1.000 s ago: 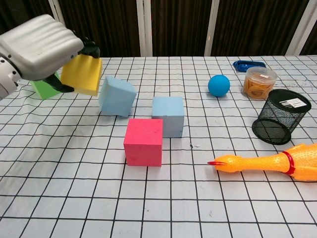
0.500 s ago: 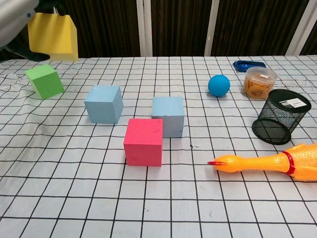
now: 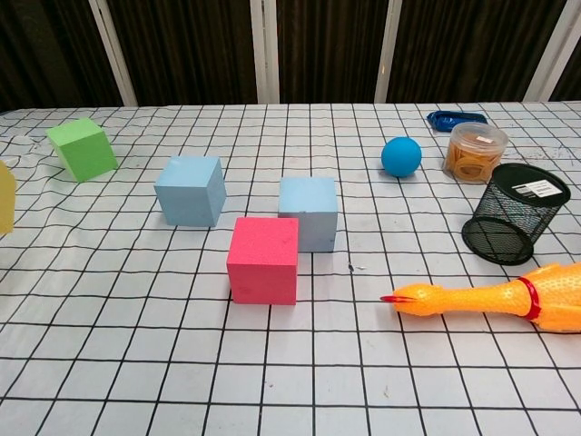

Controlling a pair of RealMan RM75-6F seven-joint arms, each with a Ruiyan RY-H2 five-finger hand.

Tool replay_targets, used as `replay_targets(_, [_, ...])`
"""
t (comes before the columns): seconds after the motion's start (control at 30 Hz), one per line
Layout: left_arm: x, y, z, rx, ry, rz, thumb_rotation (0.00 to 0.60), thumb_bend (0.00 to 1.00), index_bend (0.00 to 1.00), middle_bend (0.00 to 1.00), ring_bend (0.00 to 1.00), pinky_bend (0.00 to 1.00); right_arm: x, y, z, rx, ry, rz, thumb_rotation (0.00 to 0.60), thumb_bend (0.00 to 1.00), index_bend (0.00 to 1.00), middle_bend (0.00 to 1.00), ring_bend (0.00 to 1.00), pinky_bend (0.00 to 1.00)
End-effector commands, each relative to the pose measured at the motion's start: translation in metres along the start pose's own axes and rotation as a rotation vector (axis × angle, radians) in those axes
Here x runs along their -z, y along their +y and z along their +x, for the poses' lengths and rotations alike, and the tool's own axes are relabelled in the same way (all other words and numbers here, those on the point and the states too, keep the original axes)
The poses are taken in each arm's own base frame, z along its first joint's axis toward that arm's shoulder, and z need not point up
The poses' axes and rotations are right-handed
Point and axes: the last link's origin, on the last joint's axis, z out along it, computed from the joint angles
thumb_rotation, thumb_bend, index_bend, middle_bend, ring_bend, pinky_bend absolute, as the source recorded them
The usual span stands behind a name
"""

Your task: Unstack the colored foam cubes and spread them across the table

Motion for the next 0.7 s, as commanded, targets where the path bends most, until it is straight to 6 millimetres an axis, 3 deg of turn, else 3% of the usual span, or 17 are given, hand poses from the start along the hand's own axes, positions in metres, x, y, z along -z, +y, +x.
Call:
replay_targets(0.03, [0.002, -0.004, -0.012, 0.002, -0.061, 0.008, 0.6, 0.2, 0.27, 0.36, 0.47, 0.63, 0.0, 0.0, 0.0, 0.0, -0.001, 0.0, 0.6, 0.04, 0.11, 0.0, 0.06, 0.0])
replay_targets(0.2, [-0.008, 0.003, -0.022, 0.054, -0.104, -0.016, 0.6, 0.1, 0.21, 0.2, 0.3, 0.54, 0.0, 0.0, 0.0, 0.001, 0.0, 0.001, 0.6, 0.04, 0.11, 0.0, 0.06, 0.0])
replay_targets(0.33, [-0.012, 0.007, -0.026, 0.062, -0.154, -0.035, 0.6, 0.01, 0.08, 0.04, 0.12, 0.43, 0.001, 0.0, 0.001, 0.0, 0.004, -0.002, 0.6, 0.04, 0.11, 0.0, 0.06, 0.0])
replay_targets(0.43, [-0.011, 0.007, -0.022, 0.054, -0.176, -0.037, 0.6, 0.0, 0.03, 0.0, 0.02, 0.39, 0.0, 0.001, 0.001, -0.002, 0.008, -0.003, 0.6, 0.04, 0.11, 0.0, 0.06, 0.0])
replay_targets(0.57, [-0.008, 0.007, -0.01, 0.088, -0.155, -0.03, 0.6, 0.0, 0.03, 0.0, 0.0, 0.38, 0.0, 0.001, 0.001, -0.002, 0.009, -0.004, 0.6, 0.04, 0.11, 0.0, 0.06, 0.0])
replay_targets(0.7, [0.005, 0.004, 0.021, 0.21, -0.045, -0.014, 0.6, 0.0, 0.03, 0.0, 0.0, 0.36, 0.001, 0.001, 0.002, -0.004, 0.012, 0.0, 0.6, 0.04, 0.11, 0.0, 0.06, 0.0])
